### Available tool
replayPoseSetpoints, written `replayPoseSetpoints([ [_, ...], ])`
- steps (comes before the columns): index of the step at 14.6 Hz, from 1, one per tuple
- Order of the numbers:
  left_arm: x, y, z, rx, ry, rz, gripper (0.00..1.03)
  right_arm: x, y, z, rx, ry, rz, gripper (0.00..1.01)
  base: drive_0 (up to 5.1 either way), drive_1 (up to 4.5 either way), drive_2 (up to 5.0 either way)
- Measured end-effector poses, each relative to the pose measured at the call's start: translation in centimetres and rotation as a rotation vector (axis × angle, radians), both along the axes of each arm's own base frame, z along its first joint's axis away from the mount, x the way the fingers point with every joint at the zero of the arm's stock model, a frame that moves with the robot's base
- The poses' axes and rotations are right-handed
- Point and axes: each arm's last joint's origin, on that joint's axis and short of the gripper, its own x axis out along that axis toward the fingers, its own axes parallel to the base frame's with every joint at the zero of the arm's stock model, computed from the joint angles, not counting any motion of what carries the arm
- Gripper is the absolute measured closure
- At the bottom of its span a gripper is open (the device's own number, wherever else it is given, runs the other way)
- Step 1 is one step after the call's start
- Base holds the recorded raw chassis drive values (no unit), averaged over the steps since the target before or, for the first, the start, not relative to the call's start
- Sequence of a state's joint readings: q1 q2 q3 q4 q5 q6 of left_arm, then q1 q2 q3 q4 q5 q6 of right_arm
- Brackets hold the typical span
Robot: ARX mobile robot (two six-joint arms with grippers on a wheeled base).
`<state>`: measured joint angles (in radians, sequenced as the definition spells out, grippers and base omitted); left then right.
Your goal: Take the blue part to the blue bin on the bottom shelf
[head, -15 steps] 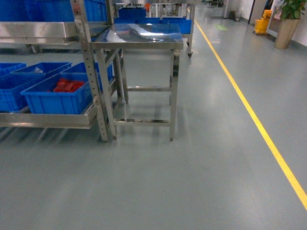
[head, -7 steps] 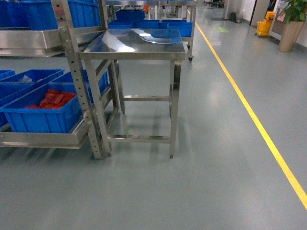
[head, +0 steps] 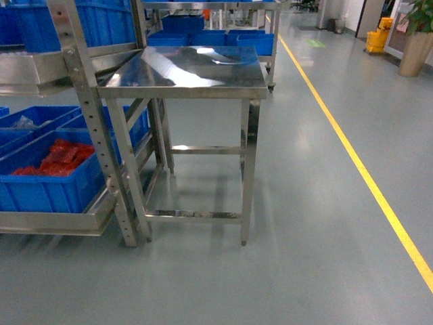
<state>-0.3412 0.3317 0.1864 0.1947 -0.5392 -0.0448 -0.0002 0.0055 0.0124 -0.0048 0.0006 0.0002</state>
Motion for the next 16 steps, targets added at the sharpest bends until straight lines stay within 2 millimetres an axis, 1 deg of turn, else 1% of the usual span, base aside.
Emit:
replayPoseSetpoints([
  [16, 0.02, -0.01, -0.05, 0.002, 0.005, 0.000, 0.59, 0.00, 0.00, -0.04, 0.000, 0.004, 0.000, 0.03, 0.0, 4.34, -4.3],
])
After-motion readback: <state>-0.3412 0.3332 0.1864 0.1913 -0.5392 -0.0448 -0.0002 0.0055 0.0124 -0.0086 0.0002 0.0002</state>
